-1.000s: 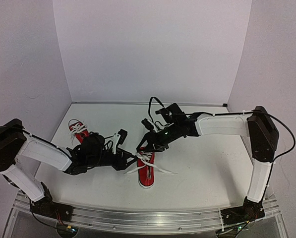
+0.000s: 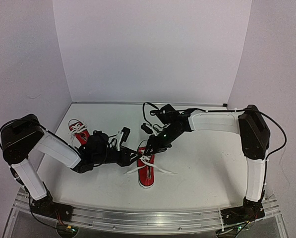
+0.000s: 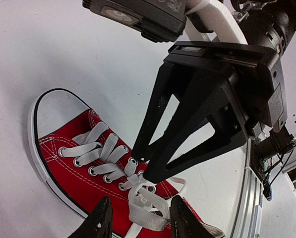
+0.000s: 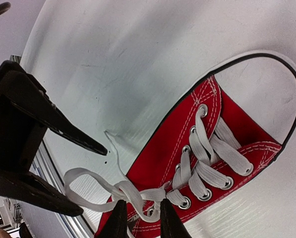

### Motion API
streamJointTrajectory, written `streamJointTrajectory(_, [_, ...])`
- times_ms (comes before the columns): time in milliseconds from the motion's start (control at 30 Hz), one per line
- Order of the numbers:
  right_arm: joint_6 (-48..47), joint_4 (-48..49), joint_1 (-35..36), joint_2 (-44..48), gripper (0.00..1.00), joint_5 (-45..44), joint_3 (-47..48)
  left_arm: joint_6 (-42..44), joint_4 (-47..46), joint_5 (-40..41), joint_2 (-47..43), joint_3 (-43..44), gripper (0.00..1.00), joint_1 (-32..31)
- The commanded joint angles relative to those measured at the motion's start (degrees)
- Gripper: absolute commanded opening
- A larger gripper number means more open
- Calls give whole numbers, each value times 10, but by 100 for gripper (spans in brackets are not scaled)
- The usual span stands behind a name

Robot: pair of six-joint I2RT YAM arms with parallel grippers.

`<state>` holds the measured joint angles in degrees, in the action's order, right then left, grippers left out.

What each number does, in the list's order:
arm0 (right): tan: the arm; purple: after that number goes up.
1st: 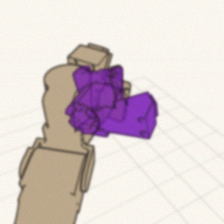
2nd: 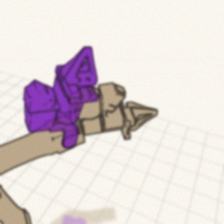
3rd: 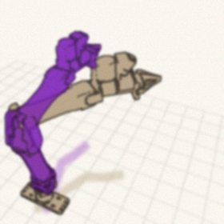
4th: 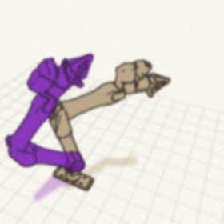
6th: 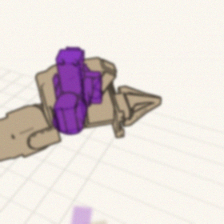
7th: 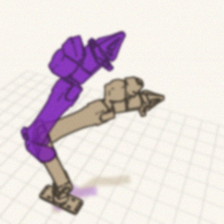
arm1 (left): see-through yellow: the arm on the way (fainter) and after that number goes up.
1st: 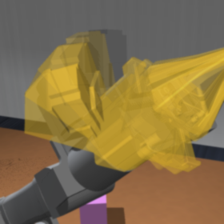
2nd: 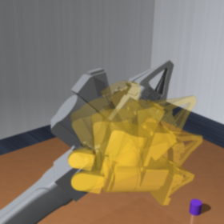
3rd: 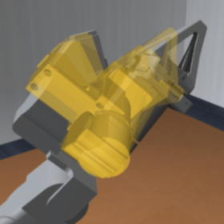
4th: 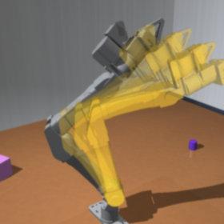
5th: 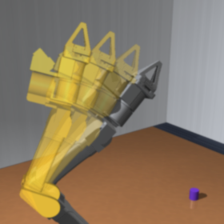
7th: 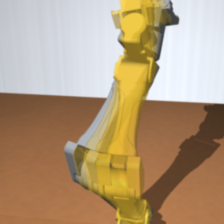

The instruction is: Tie the shoes

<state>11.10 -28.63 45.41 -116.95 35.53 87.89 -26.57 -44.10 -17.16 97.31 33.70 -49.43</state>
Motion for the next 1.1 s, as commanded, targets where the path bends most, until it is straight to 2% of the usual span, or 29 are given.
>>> streamJointTrajectory(0, [-19, -16, 0, -13, 21, -6, 26, -7, -35, -19, 10, 20, 37, 4])
streamJointTrajectory(333, [-23, -24, 9, -33, 21, -6, 45, -10, -37, -26, 9, 14, 17, 9])
streamJointTrajectory(800, [-30, -38, 21, -41, 22, -4, 66, -13, -44, -27, 8, 8, 12, 10])
streamJointTrajectory(933, [-34, -46, 22, -49, 16, -14, 69, -11, -44, -26, 6, 9, 11, 11])
streamJointTrajectory(1033, [-35, -49, 21, -51, 1, -22, 70, -11, -40, -24, 4, 9, 9, 11])
streamJointTrajectory(1067, [-35, -49, 22, -48, 0, -25, 69, -10, -38, -23, 3, 9, 7, 11])
